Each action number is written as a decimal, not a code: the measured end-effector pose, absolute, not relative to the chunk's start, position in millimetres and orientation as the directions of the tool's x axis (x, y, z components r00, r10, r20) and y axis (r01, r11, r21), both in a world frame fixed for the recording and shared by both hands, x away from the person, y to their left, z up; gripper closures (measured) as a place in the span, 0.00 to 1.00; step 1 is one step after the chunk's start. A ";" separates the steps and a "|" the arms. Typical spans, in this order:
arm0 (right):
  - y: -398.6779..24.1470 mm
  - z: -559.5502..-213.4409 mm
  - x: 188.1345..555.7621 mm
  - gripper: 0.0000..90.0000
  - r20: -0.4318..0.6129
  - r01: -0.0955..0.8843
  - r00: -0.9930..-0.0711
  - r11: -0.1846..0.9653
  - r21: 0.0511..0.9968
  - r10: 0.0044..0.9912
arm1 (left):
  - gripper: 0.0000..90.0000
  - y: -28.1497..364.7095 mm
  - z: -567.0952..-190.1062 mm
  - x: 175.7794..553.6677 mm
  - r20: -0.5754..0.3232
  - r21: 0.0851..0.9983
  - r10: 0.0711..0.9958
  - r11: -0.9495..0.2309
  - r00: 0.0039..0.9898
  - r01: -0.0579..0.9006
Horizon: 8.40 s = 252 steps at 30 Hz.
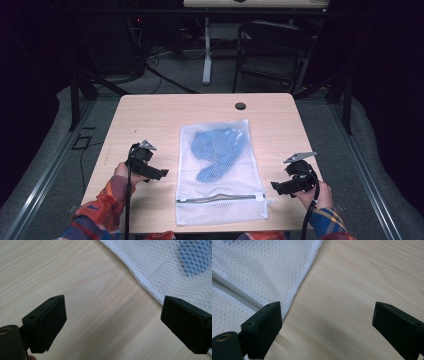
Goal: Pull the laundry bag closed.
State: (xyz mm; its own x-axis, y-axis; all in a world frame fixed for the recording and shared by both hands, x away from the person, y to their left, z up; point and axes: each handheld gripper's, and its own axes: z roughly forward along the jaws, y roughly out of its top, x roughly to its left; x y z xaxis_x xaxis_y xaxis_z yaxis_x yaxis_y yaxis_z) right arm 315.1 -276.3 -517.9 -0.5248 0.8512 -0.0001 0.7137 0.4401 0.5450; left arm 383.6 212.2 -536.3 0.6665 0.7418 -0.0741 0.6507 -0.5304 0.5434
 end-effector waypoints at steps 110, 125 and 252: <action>-35.3 -543.9 302.4 0.79 0.077 0.389 -0.906 0.750 0.534 0.415 | 0.94 161.4 -543.1 360.8 -0.314 0.445 0.457 -0.703 0.832 0.555; -13.0 -554.3 305.8 0.82 0.083 0.375 -0.917 0.767 0.521 0.391 | 0.95 156.7 -555.3 358.5 -0.335 0.357 0.447 -0.754 0.829 0.551; -54.8 -547.2 302.8 0.91 0.041 0.369 -0.917 0.803 0.468 0.397 | 1.00 152.3 -558.2 353.4 -0.350 0.334 0.405 -0.789 0.845 0.516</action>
State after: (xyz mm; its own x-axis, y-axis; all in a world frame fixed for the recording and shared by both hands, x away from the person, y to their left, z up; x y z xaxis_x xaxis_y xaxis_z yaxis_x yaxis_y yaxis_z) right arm 302.8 -54.8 -547.2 -0.9169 0.3969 0.0412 0.3686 0.8029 0.4684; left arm 353.4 152.3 -558.2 0.8447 0.4047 -0.3503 0.5163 -0.7885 0.3341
